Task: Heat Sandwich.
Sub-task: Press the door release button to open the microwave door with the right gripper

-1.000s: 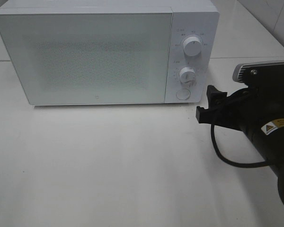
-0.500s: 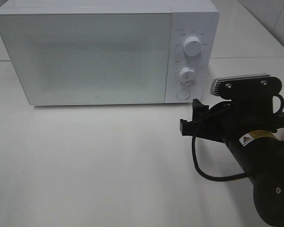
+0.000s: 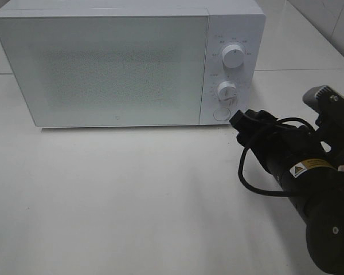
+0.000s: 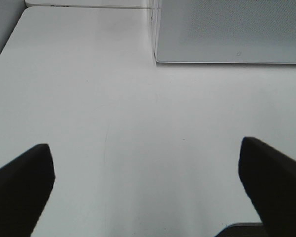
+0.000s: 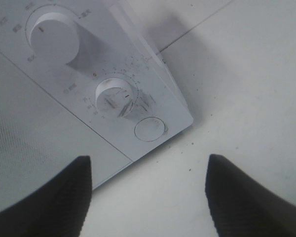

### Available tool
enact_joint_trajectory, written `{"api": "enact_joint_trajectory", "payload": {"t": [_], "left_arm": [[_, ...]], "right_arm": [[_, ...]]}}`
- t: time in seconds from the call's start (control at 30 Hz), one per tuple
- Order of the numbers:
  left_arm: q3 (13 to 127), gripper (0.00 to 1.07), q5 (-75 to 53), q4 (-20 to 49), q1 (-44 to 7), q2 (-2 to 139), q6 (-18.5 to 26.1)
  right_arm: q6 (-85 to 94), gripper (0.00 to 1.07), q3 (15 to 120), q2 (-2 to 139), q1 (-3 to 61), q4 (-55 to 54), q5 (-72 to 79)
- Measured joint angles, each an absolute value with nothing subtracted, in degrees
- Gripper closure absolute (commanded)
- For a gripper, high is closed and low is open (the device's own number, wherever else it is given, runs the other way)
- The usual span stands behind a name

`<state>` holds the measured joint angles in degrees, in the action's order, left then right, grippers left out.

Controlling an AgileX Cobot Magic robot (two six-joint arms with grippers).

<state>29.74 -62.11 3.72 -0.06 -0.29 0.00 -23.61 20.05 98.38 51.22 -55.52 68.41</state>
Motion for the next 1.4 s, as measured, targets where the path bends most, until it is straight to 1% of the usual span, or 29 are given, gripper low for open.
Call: {"api": "enact_joint_trajectory", "payload": {"t": [0.03, 0.1, 0.13, 0.17, 0.2, 0.27, 0.3, 0.33, 0.4, 0.43, 0.47, 0.5, 0.53, 0.6, 0.63, 0.77, 1.07, 1.2, 1.23, 1.3, 1.4], "left_arm": [[29.74, 0.10, -62.11, 3.72, -0.06, -0.29, 0.00], [29.74, 0.10, -62.11, 3.72, -0.06, -0.29, 0.00], [29.74, 0.10, -62.11, 3.72, -0.06, -0.29, 0.00], [29.74, 0.10, -62.11, 3.72, -0.06, -0.29, 0.00], [29.74, 0.10, -62.11, 3.72, -0.06, -0.29, 0.00], [29.74, 0.10, -62.11, 3.72, -0.06, -0.29, 0.00], [29.74, 0.10, -62.11, 3.72, -0.06, -0.29, 0.00], [29.74, 0.10, -62.11, 3.72, -0.06, -0.29, 0.00], [29.74, 0.10, -62.11, 3.72, -0.06, -0.29, 0.00], [29.74, 0.10, -62.11, 3.72, -0.06, -0.29, 0.00], [29.74, 0.10, -62.11, 3.72, -0.06, -0.29, 0.00], [29.74, 0.10, -62.11, 3.72, -0.06, -0.29, 0.00], [29.74, 0.10, -62.11, 3.72, -0.06, -0.29, 0.00], [29.74, 0.10, -62.11, 3.72, -0.06, -0.29, 0.00], [29.74, 0.10, -62.11, 3.72, -0.06, -0.29, 0.00], [29.74, 0.10, -62.11, 3.72, -0.06, -0.29, 0.00], [29.74, 0.10, -62.11, 3.72, -0.06, -0.29, 0.00], [29.74, 0.10, -62.11, 3.72, -0.06, -0.29, 0.00], [29.74, 0.10, -62.11, 3.72, -0.06, -0.29, 0.00], [29.74, 0.10, -62.11, 3.72, -0.06, -0.29, 0.00], [29.74, 0.10, -62.11, 3.72, -0.06, -0.29, 0.00]], "right_arm": [[-23.61, 0.47, 20.05, 98.38, 51.22, -55.52, 68.41], [-31.86, 0.49, 20.11, 98.38, 51.22, -55.52, 67.72], [-39.99, 0.53, 20.11, 98.38, 51.22, -55.52, 66.92], [-43.95, 0.55, 20.11, 98.38, 51.22, -55.52, 66.52], [-43.95, 0.55, 20.11, 98.38, 51.22, -55.52, 66.52], [-50.59, 0.59, 20.11, 98.38, 51.22, -55.52, 65.83], [-56.72, 0.66, 20.11, 98.38, 51.22, -55.52, 64.97], [-56.72, 0.66, 20.11, 98.38, 51.22, -55.52, 64.97], [-62.85, 0.74, 20.11, 98.38, 51.22, -55.52, 63.83], [-65.49, 0.80, 20.11, 98.38, 51.22, -55.52, 62.97], [-69.21, 0.89, 20.11, 98.38, 51.22, -55.46, 61.02], [-70.53, 0.95, 20.11, 98.38, 51.22, -55.23, 60.05], [-70.53, 0.95, 20.11, 98.38, 51.22, -55.23, 60.05], [-71.85, 1.06, 20.11, 98.38, 51.22, -54.32, 58.67], [-72.54, 1.07, 20.11, 98.38, 51.22, -52.77, 57.81], [-74.20, 1.07, 20.11, 98.38, 51.22, -50.71, 57.52], [-74.83, 1.07, 21.14, 98.49, 51.05, -50.25, 57.41], [-74.77, 1.07, 22.46, 99.47, 49.27, -48.59, 57.47], [-74.77, 1.07, 23.38, 100.67, 47.50, -47.50, 57.41], [-74.77, 1.07, 23.78, 101.18, 46.75, -47.15, 57.41], [-74.83, 1.07, 25.95, 103.42, 43.77, -44.40, 57.24]]}}
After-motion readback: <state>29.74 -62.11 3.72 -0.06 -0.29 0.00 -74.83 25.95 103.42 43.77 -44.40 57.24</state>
